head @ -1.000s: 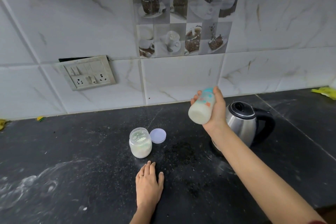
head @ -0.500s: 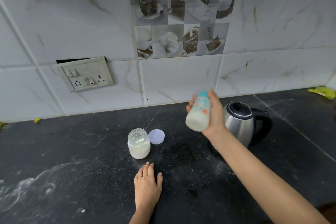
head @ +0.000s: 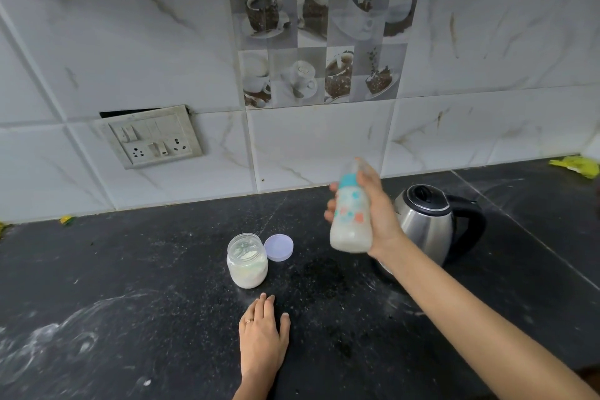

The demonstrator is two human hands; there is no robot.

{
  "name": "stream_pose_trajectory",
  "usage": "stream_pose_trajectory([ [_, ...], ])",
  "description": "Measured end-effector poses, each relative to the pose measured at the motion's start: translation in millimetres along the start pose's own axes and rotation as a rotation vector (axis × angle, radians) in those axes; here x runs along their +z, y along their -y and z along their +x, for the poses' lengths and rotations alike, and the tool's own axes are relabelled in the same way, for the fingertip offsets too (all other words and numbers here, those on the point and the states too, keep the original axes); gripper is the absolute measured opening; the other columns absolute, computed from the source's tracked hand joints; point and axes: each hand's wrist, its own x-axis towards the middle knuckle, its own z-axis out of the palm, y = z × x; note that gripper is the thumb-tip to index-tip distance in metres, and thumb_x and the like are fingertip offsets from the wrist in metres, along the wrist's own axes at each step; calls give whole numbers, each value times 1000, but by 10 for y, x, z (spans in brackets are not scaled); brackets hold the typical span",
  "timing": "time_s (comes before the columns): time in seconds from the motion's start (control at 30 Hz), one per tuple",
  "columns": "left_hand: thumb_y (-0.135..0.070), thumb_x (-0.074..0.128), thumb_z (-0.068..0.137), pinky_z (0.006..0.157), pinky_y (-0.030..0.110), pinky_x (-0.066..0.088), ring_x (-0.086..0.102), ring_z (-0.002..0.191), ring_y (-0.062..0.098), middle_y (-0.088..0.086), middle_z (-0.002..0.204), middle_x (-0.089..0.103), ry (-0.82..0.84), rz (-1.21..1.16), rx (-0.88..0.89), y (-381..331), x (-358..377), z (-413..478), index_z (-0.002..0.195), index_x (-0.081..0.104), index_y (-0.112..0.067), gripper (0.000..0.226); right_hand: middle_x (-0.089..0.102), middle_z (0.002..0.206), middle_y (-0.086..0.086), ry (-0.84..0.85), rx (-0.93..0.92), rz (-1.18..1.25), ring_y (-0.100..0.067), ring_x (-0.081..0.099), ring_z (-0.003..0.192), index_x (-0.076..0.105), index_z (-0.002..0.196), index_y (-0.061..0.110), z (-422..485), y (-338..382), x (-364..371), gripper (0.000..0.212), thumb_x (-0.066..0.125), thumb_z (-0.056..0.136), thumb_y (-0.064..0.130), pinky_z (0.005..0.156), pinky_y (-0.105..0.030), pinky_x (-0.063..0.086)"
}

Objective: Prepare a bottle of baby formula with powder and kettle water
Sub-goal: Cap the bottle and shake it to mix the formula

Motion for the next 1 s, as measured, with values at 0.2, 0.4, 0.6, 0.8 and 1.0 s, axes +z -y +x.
stream_pose_trajectory([
  [0.2, -49, 32, 84, 96, 42, 45, 56, 118, 26, 5, 125, 63, -6, 3, -5, -5, 20, 6, 118, 64, -12, 59, 60, 92, -13, -24, -20, 76, -25, 60, 61, 45, 125, 35, 5, 14, 77, 29, 54, 97, 30, 61, -36, 57],
  [0.4, -45, 43, 87, 100, 41, 42, 53, 122, 26, 5, 129, 60, 35, -9, -27, -16, -1, 1, 122, 61, -12, 51, 59, 93, -14, 51, -61, 4, -26, 60, 62, 50, 124, 38, 50, 12, 37, 30, 55, 95, 28, 64, -36, 55],
  [0.6, -39, 57, 89, 106, 40, 36, 46, 129, 24, 4, 136, 55, 66, -30, -45, -29, -24, -14, 129, 56, -14, 47, 60, 93, -13, 41, -22, 72, -24, 61, 62, 49, 120, 35, 76, -25, 20, 24, 53, 97, 31, 64, -36, 57],
  [0.8, -39, 54, 90, 105, 40, 36, 46, 128, 24, 4, 135, 55, 55, -27, -39, -28, -18, -8, 128, 58, -14, 46, 65, 88, -11, 116, 22, -22, -24, 61, 61, 49, 125, 37, 0, -66, -6, 28, 51, 97, 30, 63, -36, 56],
  [1.0, -38, 58, 89, 106, 39, 35, 46, 129, 24, 3, 136, 54, 48, -47, -41, -42, -36, -14, 128, 57, -14, 46, 60, 90, -13, -29, 43, 127, -24, 62, 60, 43, 127, 29, 113, 53, -37, 37, 59, 93, 35, 61, -36, 57],
])
